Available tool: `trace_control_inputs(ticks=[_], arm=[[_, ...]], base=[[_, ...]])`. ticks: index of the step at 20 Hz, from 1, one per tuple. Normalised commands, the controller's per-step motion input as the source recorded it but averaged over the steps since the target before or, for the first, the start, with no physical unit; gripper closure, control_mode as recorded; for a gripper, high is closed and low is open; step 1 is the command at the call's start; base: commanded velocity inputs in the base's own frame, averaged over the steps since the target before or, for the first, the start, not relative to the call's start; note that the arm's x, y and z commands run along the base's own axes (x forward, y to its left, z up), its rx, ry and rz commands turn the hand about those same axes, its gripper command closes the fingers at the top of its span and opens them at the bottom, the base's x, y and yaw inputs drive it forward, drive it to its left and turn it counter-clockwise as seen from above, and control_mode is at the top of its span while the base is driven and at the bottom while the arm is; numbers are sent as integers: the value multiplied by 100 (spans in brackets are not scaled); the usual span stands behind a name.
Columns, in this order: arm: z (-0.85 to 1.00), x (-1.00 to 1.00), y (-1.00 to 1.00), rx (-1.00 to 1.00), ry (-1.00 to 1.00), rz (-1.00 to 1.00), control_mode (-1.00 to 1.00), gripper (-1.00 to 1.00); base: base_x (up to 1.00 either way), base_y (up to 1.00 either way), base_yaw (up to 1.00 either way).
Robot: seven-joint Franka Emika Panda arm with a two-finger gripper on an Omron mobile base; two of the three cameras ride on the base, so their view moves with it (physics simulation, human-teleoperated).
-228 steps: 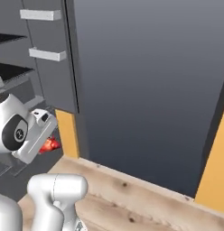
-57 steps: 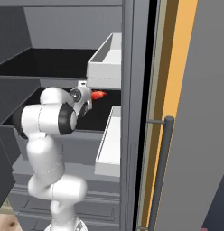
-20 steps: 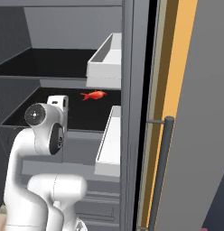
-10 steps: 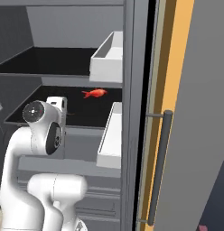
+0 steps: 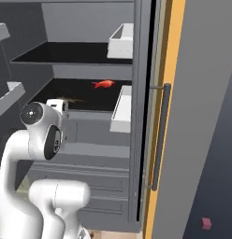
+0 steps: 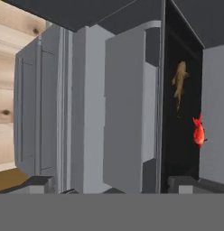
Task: Place the fish on the counter behind the older fish on the same shelf of the fridge to maintain FIFO order. Close the fridge door when finished.
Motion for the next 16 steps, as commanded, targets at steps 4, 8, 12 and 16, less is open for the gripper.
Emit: trace_control_inputs(ticks=[4, 8, 12, 16], arm=[[0, 0, 0, 0, 0, 0, 100, -100], [0, 0, 0, 0, 0, 0, 100, -100], [0, 0, 0, 0, 0, 0, 100, -100], [0, 0, 0, 0, 0, 0, 100, -100]], base=[[-30, 10, 3], [-58, 8, 10], [-45, 14, 11], [-4, 29, 16]])
